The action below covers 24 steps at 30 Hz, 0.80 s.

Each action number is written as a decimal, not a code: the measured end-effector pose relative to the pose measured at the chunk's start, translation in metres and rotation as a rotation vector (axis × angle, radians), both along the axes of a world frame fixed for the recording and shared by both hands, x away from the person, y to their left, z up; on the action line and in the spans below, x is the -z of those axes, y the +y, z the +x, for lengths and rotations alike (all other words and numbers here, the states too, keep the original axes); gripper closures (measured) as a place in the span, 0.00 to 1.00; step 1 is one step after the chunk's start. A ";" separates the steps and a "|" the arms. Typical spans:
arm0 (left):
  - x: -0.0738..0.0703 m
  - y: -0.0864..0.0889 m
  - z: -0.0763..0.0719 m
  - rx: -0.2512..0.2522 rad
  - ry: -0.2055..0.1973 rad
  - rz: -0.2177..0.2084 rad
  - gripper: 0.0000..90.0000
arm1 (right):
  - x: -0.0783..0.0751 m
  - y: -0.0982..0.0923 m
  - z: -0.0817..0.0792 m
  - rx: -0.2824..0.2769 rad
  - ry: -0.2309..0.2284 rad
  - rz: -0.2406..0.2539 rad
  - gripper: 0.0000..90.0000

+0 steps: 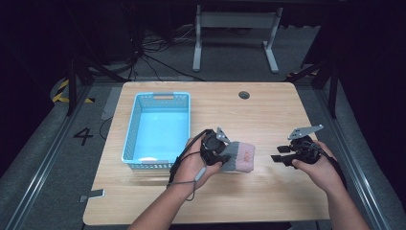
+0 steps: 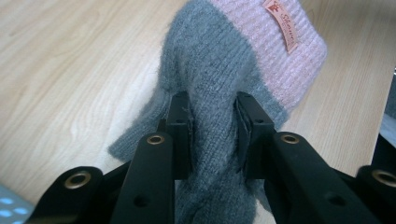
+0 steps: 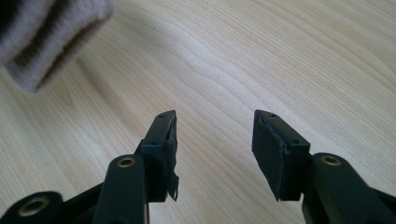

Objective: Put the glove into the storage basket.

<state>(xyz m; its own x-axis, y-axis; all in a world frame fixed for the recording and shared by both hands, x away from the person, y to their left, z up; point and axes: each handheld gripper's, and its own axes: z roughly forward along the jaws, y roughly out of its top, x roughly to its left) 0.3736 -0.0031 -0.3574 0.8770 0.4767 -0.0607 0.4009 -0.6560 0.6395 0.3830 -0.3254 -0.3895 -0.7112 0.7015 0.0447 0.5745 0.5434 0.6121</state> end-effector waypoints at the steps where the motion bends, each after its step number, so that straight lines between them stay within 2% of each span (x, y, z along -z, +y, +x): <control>1: -0.001 0.001 0.001 -0.003 -0.001 -0.006 0.79 | 0.000 0.000 0.001 -0.001 0.000 0.003 0.57; 8: -0.011 0.015 0.005 -0.033 -0.006 -0.022 0.79 | 0.003 0.002 0.008 -0.009 0.010 0.004 0.57; 16: -0.022 0.042 0.014 -0.087 -0.017 -0.031 0.79 | 0.004 0.003 0.019 -0.013 0.015 0.015 0.59; 18: -0.025 0.049 0.015 -0.102 -0.018 -0.043 0.79 | 0.004 0.006 0.023 -0.025 0.015 0.018 0.60; 24: -0.033 0.073 0.021 -0.141 -0.030 -0.039 0.79 | 0.004 0.015 0.034 -0.053 0.014 0.013 0.60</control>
<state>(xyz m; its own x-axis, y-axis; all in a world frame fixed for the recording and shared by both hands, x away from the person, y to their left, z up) 0.3941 0.0695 -0.3243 0.8033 0.5929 -0.0567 0.4678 -0.5692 0.6762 0.4166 -0.3108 -0.3937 -0.7468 0.6620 0.0635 0.5534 0.5657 0.6114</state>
